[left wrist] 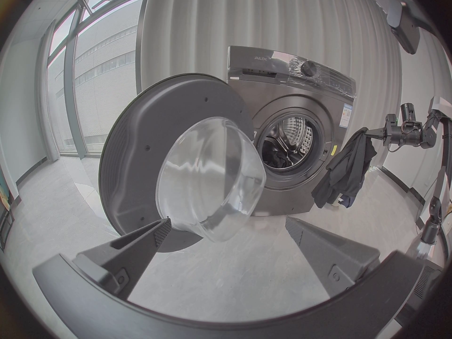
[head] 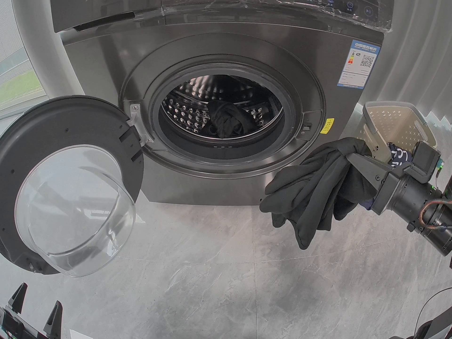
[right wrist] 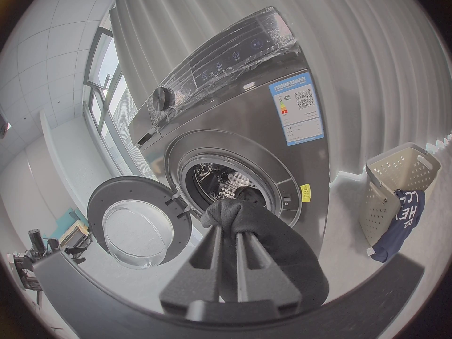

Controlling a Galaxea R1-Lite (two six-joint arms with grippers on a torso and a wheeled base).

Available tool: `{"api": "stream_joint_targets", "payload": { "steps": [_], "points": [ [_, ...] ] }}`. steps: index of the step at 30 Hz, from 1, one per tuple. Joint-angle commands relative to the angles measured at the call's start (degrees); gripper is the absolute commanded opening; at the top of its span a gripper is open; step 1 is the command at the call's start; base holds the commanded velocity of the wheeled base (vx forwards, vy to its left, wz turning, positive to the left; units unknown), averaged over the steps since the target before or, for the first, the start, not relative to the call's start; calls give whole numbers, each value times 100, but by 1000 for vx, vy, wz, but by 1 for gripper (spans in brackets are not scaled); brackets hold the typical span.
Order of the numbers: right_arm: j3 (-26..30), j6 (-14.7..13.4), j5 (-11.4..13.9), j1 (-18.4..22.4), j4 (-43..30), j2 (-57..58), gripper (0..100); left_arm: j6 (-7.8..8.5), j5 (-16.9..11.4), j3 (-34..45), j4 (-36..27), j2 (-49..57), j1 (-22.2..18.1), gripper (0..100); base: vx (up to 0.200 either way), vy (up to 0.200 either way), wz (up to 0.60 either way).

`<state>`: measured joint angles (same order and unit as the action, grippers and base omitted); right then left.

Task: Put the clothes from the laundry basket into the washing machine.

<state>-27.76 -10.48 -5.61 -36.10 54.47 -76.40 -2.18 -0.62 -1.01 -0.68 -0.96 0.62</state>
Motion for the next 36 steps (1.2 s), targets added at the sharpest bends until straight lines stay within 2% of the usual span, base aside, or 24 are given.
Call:
{"api": "stream_joint_targets", "payload": {
  "steps": [1,9,11,12,16,19,21,22,24,26,28,29,31,34,35,36],
  "points": [
    [25,-6,7,-11,2,-15,0,-2,1,92,-2,79,-1,100,0,0,0],
    [-72,11,60,-266,2,-7,0,60,9,101,24,88,-18,100,0,0,0],
    [-230,-15,51,-425,-50,-51,0,218,1,101,24,96,-36,100,0,0,0],
    [-423,-68,42,-688,11,-314,0,218,1,101,24,96,-45,100,0,0,0],
    [-652,-323,51,-1075,99,-666,0,201,1,101,24,96,-45,100,0,0,0],
    [-661,-481,69,-1145,319,-806,0,174,1,101,24,96,-45,100,0,0,0],
    [-670,-507,95,-1154,424,-903,0,253,-17,101,68,96,-45,100,0,0,0],
    [-678,-498,113,-1163,459,-929,0,157,-35,-39,209,96,-53,100,0,0,0],
    [-749,-507,156,-1172,521,-1009,0,42,-272,-751,481,0,-71,100,0,0,0],
    [-837,-516,209,-1180,539,-1114,0,34,-834,-1182,367,-413,-36,100,0,0,0],
    [-924,-516,227,-1180,547,-1272,0,42,-1529,-1182,350,-950,-62,100,0,0,0],
    [-933,-516,227,-1180,547,-1299,0,42,-1617,-1182,358,-1029,-71,100,0,0,0],
    [-986,-525,227,-1172,644,-1483,0,42,-2197,-1226,473,-1723,-53,100,0,0,0],
    [-1056,-516,227,-1189,925,-1650,0,86,-2636,-1375,921,-2699,17,100,0,0,0],
    [-1074,-516,227,-1189,952,-1668,0,104,-2662,-1384,982,-2795,26,100,0,0,0],
    [-1179,-516,227,-1224,1075,-1764,0,201,-2829,-1437,1290,-3349,149,100,0,0,0]
  ]
}}
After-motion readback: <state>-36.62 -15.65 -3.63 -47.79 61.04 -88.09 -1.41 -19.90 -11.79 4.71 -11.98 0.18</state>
